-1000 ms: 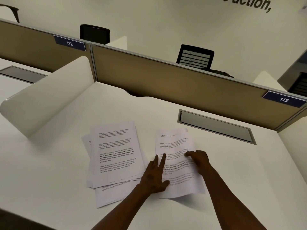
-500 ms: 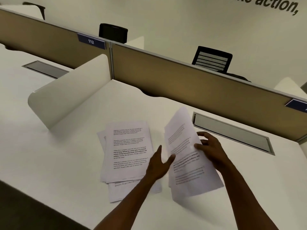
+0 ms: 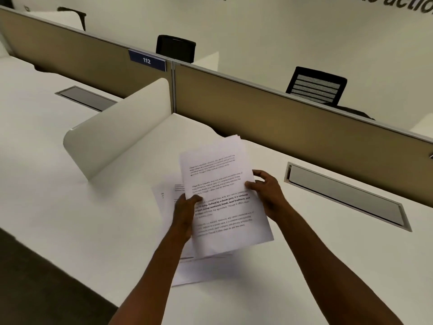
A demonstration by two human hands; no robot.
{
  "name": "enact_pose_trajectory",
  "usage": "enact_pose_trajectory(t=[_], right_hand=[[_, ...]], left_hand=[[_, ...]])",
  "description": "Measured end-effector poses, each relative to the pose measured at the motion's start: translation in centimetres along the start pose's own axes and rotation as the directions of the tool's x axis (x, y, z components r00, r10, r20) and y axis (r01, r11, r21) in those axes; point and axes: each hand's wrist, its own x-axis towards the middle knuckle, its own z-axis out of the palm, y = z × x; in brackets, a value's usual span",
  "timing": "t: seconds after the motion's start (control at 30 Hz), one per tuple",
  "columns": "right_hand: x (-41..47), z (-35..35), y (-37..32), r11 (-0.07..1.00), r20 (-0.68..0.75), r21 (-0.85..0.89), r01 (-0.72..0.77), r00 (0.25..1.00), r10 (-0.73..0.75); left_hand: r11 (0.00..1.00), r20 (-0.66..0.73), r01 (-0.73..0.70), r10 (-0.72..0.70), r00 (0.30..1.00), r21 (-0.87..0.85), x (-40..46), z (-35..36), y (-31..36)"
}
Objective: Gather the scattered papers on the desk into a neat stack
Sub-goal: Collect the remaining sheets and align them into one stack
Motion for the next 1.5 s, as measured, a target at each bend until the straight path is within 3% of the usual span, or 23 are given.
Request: enact_pose_trajectory(t=[0.07, 0.2, 0.27, 0.33, 0.4, 0.5, 0.6, 0.83, 1.0, 1.17, 1.3, 1.4, 1.5], right_hand=[[1.4, 1.9, 1.6, 0.997, -0.057, -0.028, -0.070, 0.996, 0.069], [3.3, 4.9, 5.4, 0.982, -0.077, -0.091, -0.165, 0.984, 0.159], [3.7, 5.9, 7.2, 0.963, -0.087, -0.180, -0.201, 0.978, 0.188], [3.8, 6.6, 8.7, 0.930, -0.116, -0.291, -0.224, 0.973, 0.198], [4.0, 7.1, 10.0, 0.848, -0.160, -0.487, -0.209, 0.976, 0.149], [4.0, 7.7, 11.2, 0.629, -0.188, -0.754, -0.189, 0.980, 0.069], [4.0, 7.8, 11.6, 0.563, -0.159, -0.812, -0.153, 0.987, 0.039], [4.2, 7.6, 11.4, 0.599, -0.111, -0.795, -0.095, 0.994, 0.010], [4.4, 6.5, 11.3, 0.634, -0.172, -0.759, -0.146, 0.985, 0.021], [4.8, 6.0, 11.6, 0.778, -0.264, -0.576, -0.249, 0.958, 0.112], [5.0, 5.4, 12.0, 0.828, -0.273, -0.479, -0.293, 0.945, 0.177], [4.9, 5.4, 11.9, 0.835, -0.260, -0.468, -0.291, 0.948, 0.185], [4.4, 5.7, 11.9, 0.812, -0.274, -0.518, -0.271, 0.951, 0.142]], left_hand=[[0.974, -0.123, -0.064, 0.092, 0.988, 0.217, 0.6, -1.6, 0.8], [0.840, -0.181, -0.063, 0.189, 0.965, 0.539, 1.6, -4.0, 0.8], [0.664, -0.239, 0.061, 0.181, 0.954, 0.745, 2.1, -4.6, 0.1], [0.393, -0.286, 0.202, 0.170, 0.943, 0.897, 2.2, -5.0, -0.6], [0.304, -0.280, 0.217, 0.182, 0.943, 0.928, 2.0, -5.2, -1.2], [0.358, -0.266, 0.184, 0.194, 0.944, 0.915, 2.1, -5.0, -1.8], [0.467, -0.304, 0.184, 0.195, 0.933, 0.865, 2.2, -4.4, -1.7], [0.740, -0.421, 0.189, 0.139, 0.897, 0.646, 2.5, -4.0, -1.0], [0.917, -0.454, 0.143, 0.045, 0.890, 0.372, 2.6, -3.6, 0.0], [0.976, -0.416, 0.213, -0.176, 0.892, 0.045, 3.4, -4.9, 0.9], [0.950, -0.393, 0.266, -0.183, 0.901, 0.167, 3.3, -5.7, 0.9], [0.840, -0.427, 0.231, 0.000, 0.904, 0.491, 2.5, -5.7, 0.4], [0.845, -0.373, 0.142, 0.071, 0.925, 0.515, 1.8, -5.8, -0.5]])
